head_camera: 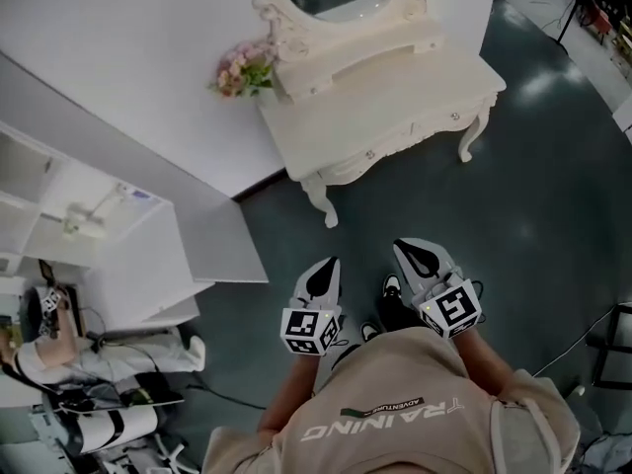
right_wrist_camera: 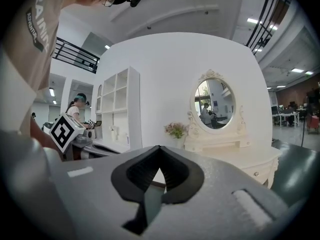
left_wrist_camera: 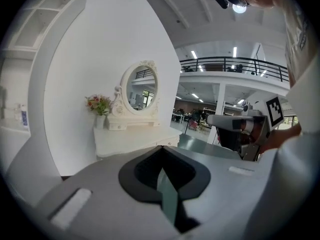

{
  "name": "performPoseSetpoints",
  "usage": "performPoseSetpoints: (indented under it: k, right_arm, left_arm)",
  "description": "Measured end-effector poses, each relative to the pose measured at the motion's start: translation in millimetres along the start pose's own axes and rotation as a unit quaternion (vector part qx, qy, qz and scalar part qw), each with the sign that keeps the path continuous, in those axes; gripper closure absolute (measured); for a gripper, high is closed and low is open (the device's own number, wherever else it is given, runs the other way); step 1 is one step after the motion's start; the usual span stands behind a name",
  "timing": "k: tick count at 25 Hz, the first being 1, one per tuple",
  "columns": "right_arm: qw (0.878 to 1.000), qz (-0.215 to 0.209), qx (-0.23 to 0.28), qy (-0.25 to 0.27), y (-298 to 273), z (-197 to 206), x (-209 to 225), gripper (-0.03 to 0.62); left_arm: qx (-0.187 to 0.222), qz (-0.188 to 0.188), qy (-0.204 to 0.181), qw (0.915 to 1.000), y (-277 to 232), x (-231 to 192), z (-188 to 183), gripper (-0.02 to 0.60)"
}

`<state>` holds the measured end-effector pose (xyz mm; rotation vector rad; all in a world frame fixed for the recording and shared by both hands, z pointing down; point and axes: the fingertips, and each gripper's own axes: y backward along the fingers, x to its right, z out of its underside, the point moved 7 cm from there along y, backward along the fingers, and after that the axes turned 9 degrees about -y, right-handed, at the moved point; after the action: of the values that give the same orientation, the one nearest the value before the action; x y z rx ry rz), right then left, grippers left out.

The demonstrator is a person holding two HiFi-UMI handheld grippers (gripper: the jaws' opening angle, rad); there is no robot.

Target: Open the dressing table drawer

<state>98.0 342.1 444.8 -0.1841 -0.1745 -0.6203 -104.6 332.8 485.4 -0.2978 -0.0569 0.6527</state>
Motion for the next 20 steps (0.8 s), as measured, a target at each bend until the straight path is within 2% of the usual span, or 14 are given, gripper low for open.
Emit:
performPoseSetpoints:
  k: [4, 8, 16, 20]
  right_arm:
    - [1.0, -0.006, 0.001, 0.003, -26, -6, 40, 0.592]
    - [1.0, -0.016, 0.009, -0.001, -51, -18, 71, 0.592]
    - [0.998, -0.06, -0.01, 0.012, -89, -31, 109, 0.592]
    - [0.997, -0.069, -0.011, -0.017, -101, -31, 119, 0.592]
  left_arm:
    - [0.016, 0.009, -0.028, 0.9994, -41, -9, -32, 0.563]
    - [0.001, -0.004, -0.042, 0.9991, -65, -19, -41, 0.562]
    - [-0.014, -0.052, -0.012, 0.9985, -86, -35, -48, 0.563]
    - [-0.032, -0.062, -0.002, 0.9975, -92, -47, -48, 0.563]
